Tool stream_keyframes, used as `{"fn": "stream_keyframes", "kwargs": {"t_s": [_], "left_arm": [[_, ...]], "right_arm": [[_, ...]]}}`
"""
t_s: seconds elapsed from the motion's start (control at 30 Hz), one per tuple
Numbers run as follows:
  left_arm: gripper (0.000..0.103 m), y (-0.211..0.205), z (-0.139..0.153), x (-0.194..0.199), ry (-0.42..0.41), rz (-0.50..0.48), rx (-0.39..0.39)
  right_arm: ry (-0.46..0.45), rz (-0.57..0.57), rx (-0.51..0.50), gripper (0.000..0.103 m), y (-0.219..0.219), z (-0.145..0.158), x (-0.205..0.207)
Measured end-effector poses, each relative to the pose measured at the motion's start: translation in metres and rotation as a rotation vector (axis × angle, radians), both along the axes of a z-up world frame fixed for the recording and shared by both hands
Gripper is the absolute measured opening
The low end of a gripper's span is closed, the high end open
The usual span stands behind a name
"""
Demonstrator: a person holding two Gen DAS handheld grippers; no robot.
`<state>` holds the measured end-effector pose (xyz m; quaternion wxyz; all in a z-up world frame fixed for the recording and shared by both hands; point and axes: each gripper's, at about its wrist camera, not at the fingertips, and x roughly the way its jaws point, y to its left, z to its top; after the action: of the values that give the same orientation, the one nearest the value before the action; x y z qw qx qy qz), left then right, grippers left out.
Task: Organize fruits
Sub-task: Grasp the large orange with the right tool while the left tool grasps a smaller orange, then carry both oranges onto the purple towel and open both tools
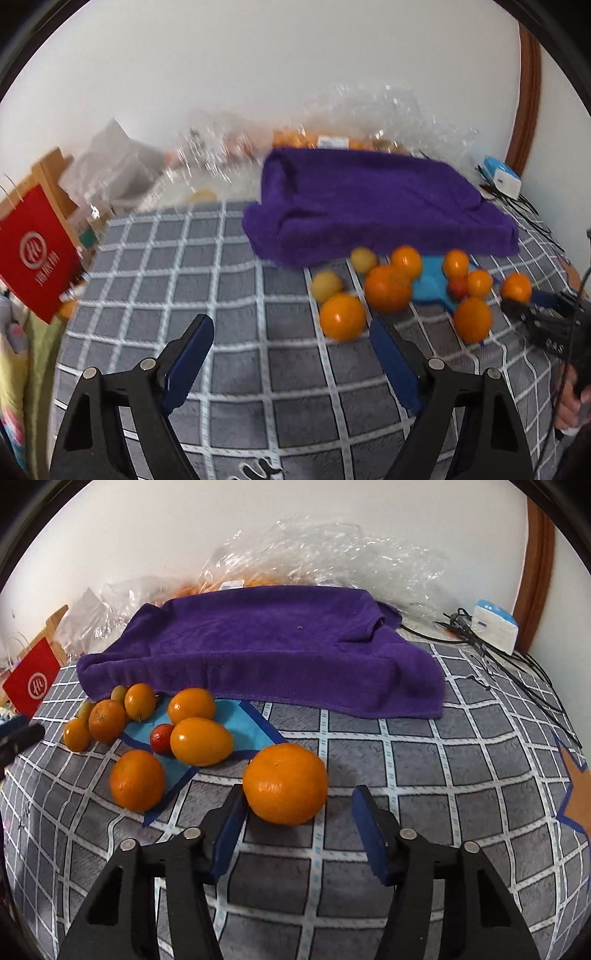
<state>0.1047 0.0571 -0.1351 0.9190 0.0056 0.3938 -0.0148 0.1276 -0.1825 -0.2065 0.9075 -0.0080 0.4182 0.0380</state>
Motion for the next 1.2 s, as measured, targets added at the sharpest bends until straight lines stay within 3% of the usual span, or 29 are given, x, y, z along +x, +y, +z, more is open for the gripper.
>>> {"fn": "stream_keyframes", "kwargs": {"t_s": [0.07, 0.2, 0.3, 0.37, 0.5, 0.9, 1.2], "left_arm": [[0.086, 0.001, -0.006, 0.003, 0.024, -0.002, -0.038], [0.079, -0.006, -0.015, 0.016, 0.056, 0.003, -0.069], [0.068, -0.015, -0.02, 0.024, 0.064, -0.012, -0.07], [0.053, -0.021, -0.026, 0.028, 0.076, -0.019, -0.063], [0.033, -0.025, -0.033, 0.033, 0.078, -0.019, -0.073], [0.033, -0.008, -0.016, 0.02, 0.074, -0.009, -0.133], [0.033, -0.011, 0.03, 0.019, -0.001, -0.016, -0.13]], "right_arm": [[-0.006, 0.025, -0.003, 0.043, 0.004, 0.0, 0.0], [-0.015, 0.025, 0.003, 0.042, 0.003, -0.001, -0.001], [-0.024, 0.022, 0.018, 0.042, -0.001, 0.001, -0.004], [-0.037, 0.017, 0.043, 0.041, -0.005, 0.002, -0.005], [-0.043, 0.009, 0.053, 0.041, -0.009, 0.004, -0.006], [-0.065, -0.028, 0.07, 0.041, -0.028, 0.022, -0.014], [-0.111, -0.035, 0.082, 0.041, -0.032, 0.058, -0.008]]}}
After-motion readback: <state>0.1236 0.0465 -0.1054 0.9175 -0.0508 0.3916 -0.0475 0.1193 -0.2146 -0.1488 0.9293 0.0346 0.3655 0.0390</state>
